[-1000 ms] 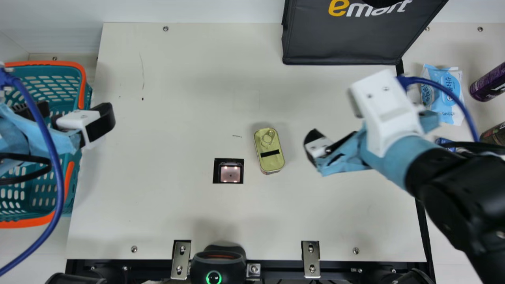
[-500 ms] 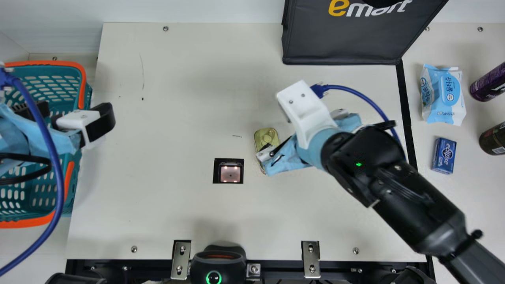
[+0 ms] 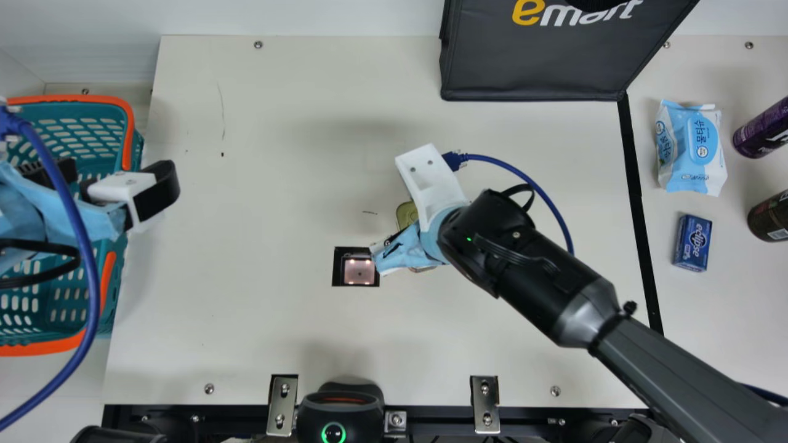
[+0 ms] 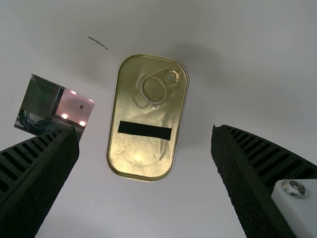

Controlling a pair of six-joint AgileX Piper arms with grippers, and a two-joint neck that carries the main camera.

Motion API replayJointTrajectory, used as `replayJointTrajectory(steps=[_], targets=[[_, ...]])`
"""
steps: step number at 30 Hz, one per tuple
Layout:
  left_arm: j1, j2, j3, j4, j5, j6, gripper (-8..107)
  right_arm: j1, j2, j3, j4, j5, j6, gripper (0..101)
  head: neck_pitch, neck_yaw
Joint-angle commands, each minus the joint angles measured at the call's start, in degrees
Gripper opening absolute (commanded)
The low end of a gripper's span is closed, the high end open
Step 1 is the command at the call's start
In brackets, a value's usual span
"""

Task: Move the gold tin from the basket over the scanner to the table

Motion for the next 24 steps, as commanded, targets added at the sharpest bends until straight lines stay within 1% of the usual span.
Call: replayJointTrajectory(steps=[1, 11, 19, 24], targets=[[0.0, 0.0, 0.0, 0.0, 0.0, 0.0, 90, 0.1, 1.1, 0.2, 0.4, -0.2, 0.4, 95, -1.7, 0.1], [0.0, 0.0, 0.0, 0.0, 0.0, 0.0, 90, -0.7, 5.8, 1.0, 2.4, -2.8, -0.2, 95, -1.7, 0.1], [0.0, 0.0, 0.0, 0.0, 0.0, 0.0, 90, -1.4, 8.5, 1.3, 2.9, -4.1, -1.2, 95, -1.7, 0.1], [0.0, 0.0, 0.0, 0.0, 0.0, 0.0, 90, -1.3, 9.6, 1.3, 2.0, -4.4, -1.0, 62, -1.7, 0.1]])
